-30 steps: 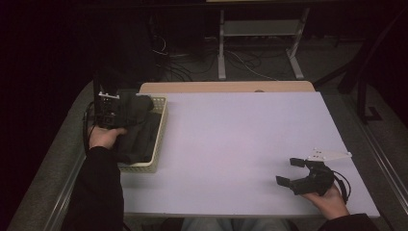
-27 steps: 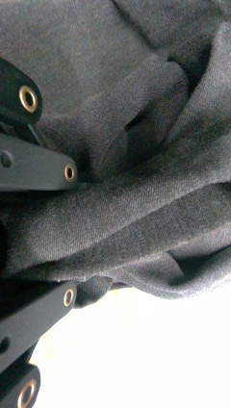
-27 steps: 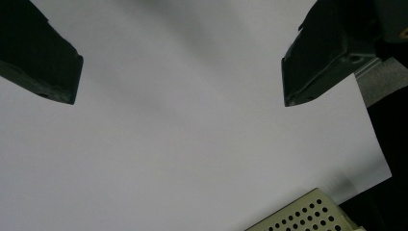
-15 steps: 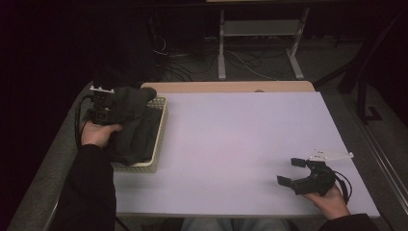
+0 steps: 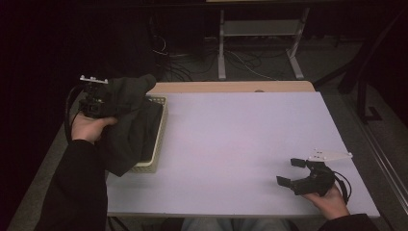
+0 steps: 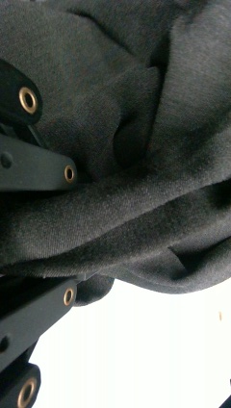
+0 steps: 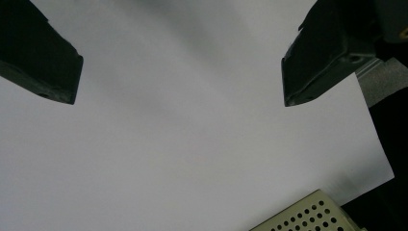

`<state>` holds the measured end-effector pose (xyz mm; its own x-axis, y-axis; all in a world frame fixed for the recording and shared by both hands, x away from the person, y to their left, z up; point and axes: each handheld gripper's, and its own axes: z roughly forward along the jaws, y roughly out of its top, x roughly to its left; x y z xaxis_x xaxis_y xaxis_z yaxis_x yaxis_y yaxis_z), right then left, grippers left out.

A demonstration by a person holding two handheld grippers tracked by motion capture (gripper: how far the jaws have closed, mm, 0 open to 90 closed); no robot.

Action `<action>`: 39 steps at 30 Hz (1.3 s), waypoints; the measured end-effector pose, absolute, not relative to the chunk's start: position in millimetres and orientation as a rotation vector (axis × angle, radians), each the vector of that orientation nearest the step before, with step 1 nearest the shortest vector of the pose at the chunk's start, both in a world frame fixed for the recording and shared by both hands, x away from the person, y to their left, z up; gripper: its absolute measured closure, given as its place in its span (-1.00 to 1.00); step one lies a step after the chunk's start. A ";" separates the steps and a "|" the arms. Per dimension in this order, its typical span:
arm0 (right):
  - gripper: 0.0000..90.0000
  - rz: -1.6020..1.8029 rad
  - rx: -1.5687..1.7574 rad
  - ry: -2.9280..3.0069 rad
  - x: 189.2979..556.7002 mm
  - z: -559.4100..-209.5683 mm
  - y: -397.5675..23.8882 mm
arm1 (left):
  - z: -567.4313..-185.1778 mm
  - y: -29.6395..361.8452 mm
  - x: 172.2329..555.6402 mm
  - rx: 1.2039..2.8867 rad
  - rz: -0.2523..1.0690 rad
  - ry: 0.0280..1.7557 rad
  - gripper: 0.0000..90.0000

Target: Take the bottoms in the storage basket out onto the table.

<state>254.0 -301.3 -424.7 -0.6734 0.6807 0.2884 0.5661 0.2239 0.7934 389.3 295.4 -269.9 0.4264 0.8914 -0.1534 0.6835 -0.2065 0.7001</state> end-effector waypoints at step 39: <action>-0.99 1.457 1.210 2.358 253.2 -423.8 -301.8 | -159.6 265.8 373.8 2.118 0.383 1.037 0.65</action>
<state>253.2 -301.8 -423.8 -0.6742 0.6781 0.2928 0.5651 0.2183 0.7956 373.8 265.8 -159.6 0.6297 0.7752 -0.0505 0.5560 -0.4044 0.7262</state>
